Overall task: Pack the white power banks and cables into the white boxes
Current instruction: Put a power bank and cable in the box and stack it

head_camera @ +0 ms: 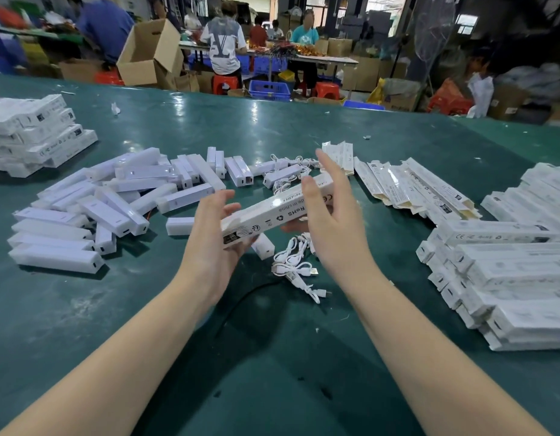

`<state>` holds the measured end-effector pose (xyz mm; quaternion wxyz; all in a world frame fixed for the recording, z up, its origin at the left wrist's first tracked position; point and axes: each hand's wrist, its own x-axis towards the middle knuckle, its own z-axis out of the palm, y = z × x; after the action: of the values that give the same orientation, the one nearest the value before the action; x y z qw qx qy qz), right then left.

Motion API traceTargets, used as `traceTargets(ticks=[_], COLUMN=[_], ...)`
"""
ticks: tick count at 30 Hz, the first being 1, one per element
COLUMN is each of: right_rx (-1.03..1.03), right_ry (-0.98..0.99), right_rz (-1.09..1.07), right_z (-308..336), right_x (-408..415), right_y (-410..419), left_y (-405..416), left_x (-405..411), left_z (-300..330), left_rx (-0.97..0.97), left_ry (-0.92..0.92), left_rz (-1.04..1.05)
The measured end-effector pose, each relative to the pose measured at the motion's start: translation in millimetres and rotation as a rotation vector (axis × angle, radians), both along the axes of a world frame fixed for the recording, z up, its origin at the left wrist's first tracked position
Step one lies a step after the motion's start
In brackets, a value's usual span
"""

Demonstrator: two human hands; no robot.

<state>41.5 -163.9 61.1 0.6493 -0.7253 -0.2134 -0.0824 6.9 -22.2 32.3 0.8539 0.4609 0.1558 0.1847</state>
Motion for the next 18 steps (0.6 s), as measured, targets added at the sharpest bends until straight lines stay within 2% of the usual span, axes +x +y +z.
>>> traceTargets(ticks=[3,4,6,9,11,14,15,18], right_rx=[0.044,0.087,0.154,-0.07,-0.018,0.236,0.263,0.148], right_ry=[-0.11,-0.072,0.128,0.295,0.317,0.327,0.31,0.211], right_rz=[-0.005,-0.006,0.055,0.22,0.167,0.07,0.04,-0.038], right_z=[14,16,17,4,-5,-6,-6,-17], right_x=[-3,-3,-6,-23,-36,-49,-54,-68], right_y=[-5,-6,-8,-7,-12,-36,-44,-49], left_y=[-10,-14,-18,-22,-25,-25,-25,-32], left_x=[-2,-4,-7,-8,-9,-15,-18,-21], left_z=[-7,-9,-12,-15,-14,-15,-14,-12], left_rx=[0.243,0.309,0.341,0.391,0.413,0.492,0.53,0.471], left_ry=[-0.047,-0.078,-0.12,-0.084,-0.061,-0.125,-0.127,-0.154], left_rz=[-0.198,-0.261,-0.352,-0.373,-0.4,-0.546,-0.558,-0.583])
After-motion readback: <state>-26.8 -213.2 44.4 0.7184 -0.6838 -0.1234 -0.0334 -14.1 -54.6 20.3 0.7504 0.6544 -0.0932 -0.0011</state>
